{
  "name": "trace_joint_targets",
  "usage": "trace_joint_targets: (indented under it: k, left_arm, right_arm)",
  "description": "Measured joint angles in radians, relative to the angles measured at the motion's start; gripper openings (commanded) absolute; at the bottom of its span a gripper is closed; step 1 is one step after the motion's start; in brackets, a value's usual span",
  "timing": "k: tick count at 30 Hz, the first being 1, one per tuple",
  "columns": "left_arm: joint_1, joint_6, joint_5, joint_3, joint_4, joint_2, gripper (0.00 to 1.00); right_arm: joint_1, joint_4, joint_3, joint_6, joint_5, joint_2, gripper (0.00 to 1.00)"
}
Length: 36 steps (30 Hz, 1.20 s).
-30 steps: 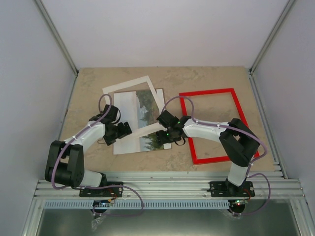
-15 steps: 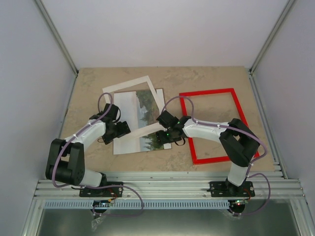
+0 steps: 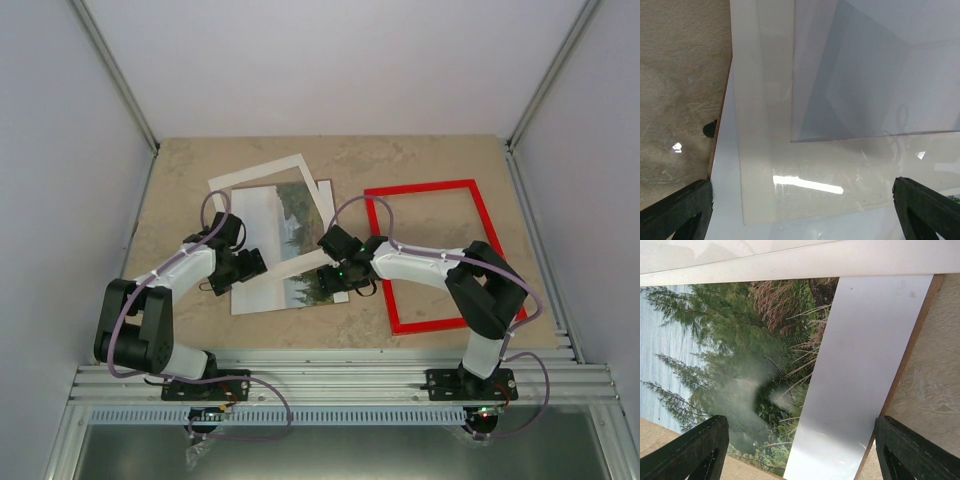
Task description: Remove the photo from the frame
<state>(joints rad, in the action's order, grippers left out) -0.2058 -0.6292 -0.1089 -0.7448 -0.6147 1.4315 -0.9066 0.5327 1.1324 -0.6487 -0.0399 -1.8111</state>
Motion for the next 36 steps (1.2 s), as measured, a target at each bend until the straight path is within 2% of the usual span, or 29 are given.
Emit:
trace_joint_targets:
  k: [19, 36]
  left_arm:
    - [0.0, 0.0, -0.024, 0.003, 0.012, 0.0, 1.0]
    - [0.0, 0.0, -0.024, 0.004, 0.013, 0.0, 1.0]
  right_arm:
    - [0.0, 0.035, 0.035, -0.004, 0.03, -0.023, 0.83]
    - [-0.013, 0.05, 0.035, -0.012, 0.044, -0.023, 0.82]
